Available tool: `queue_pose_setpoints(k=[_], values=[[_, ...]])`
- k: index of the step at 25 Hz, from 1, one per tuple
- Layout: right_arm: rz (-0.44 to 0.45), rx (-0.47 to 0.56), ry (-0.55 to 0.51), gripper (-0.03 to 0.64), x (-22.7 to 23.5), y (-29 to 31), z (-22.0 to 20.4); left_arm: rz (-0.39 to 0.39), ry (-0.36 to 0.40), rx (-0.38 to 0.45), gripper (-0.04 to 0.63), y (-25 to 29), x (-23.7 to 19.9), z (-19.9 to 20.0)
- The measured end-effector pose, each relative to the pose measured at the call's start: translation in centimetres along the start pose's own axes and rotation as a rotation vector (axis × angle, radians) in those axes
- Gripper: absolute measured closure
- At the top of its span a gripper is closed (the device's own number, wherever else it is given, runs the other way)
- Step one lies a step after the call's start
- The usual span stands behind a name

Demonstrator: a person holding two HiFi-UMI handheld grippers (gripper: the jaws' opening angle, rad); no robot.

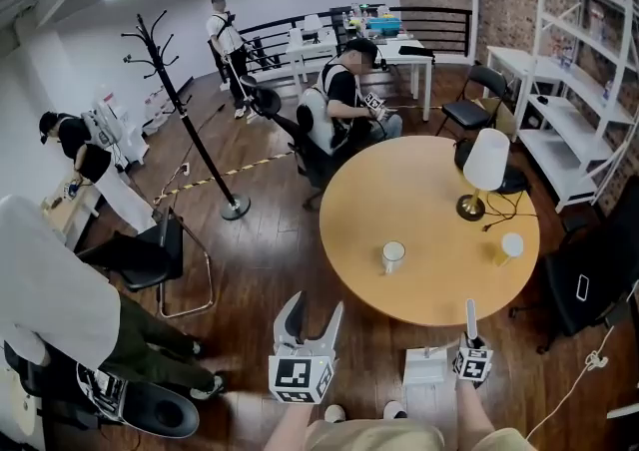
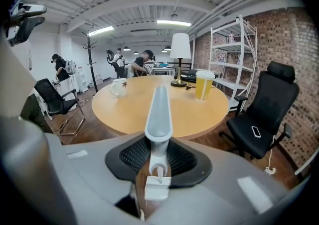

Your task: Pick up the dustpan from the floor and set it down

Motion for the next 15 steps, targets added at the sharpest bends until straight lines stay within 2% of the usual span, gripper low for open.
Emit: queue_pose_setpoints(k=[9, 13, 15], values=[[0.050, -0.015, -0.003, 0.502, -0.7, 3.2, 1.5, -0.002, 0.004, -0.013, 0.325, 0.1, 0.4, -0.7], [0.142, -0.014, 0.081, 0.483, -1.6, 4.5, 1.9, 0.001, 0.001, -0.015, 0.325, 0.2, 0.4, -0.4], [0.159, -0.004, 0.108, 0.451, -1.7, 4.5, 1.6, -0.001, 0.001, -0.017, 0.325, 0.3, 0.5, -0.9]])
Point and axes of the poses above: the fingertips, and each gripper's own axes: y forward along the fingers, x to its right, z out of its top, the point moved 3 cm from there along -y, backward along the fingers, and after that the axes turned 5 degrees about y, right-handed, at the moved point
